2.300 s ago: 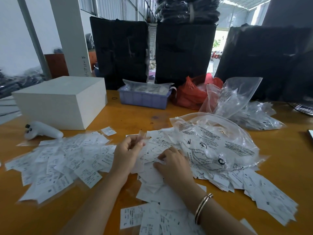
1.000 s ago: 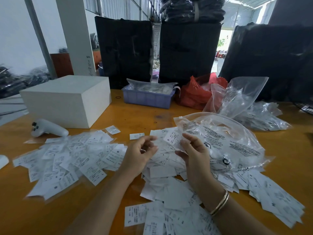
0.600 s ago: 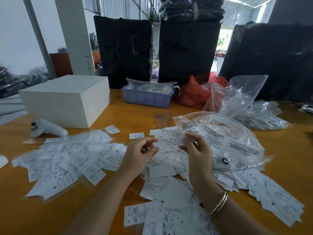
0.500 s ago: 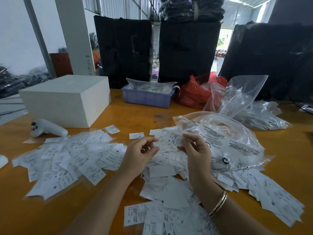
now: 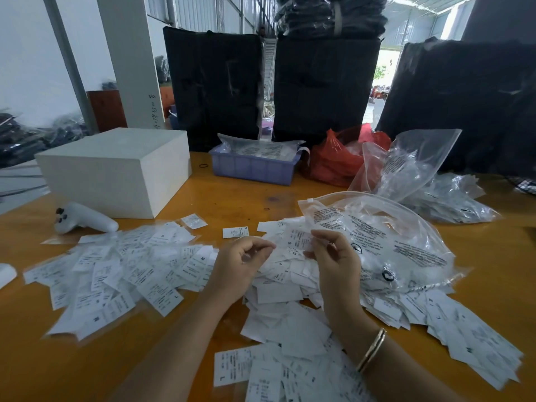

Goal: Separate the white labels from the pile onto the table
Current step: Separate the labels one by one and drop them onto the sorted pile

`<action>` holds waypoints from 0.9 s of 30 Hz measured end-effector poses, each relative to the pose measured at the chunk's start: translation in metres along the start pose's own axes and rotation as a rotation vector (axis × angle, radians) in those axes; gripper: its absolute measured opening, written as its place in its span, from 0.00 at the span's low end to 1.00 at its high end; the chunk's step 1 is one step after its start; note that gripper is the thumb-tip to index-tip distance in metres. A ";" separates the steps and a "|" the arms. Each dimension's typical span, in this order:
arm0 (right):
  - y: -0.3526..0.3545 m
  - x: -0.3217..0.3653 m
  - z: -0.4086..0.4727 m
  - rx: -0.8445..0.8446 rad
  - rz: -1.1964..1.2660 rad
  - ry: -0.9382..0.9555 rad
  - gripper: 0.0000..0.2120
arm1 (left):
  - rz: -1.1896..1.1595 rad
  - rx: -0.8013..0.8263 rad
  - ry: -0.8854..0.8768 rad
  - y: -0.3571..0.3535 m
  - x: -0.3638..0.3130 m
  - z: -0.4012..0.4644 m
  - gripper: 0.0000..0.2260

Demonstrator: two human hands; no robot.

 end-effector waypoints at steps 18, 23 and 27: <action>0.004 -0.001 0.004 -0.047 0.070 -0.049 0.11 | -0.254 0.033 0.126 0.001 0.008 0.002 0.07; -0.001 0.001 0.002 -0.016 0.074 -0.053 0.10 | -0.221 0.010 0.139 0.002 0.011 0.003 0.06; -0.007 0.004 -0.001 0.023 0.070 -0.038 0.11 | -0.215 0.014 0.137 0.001 0.010 0.003 0.06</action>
Point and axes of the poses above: each hand's wrist, its own z-axis towards the middle knuckle, its own y-axis out of the back of the hand, x = y × z, the point moved 9 cm from there along z, towards the middle knuckle, and after that the axes turned 13 degrees about y, right-handed, at the moved point
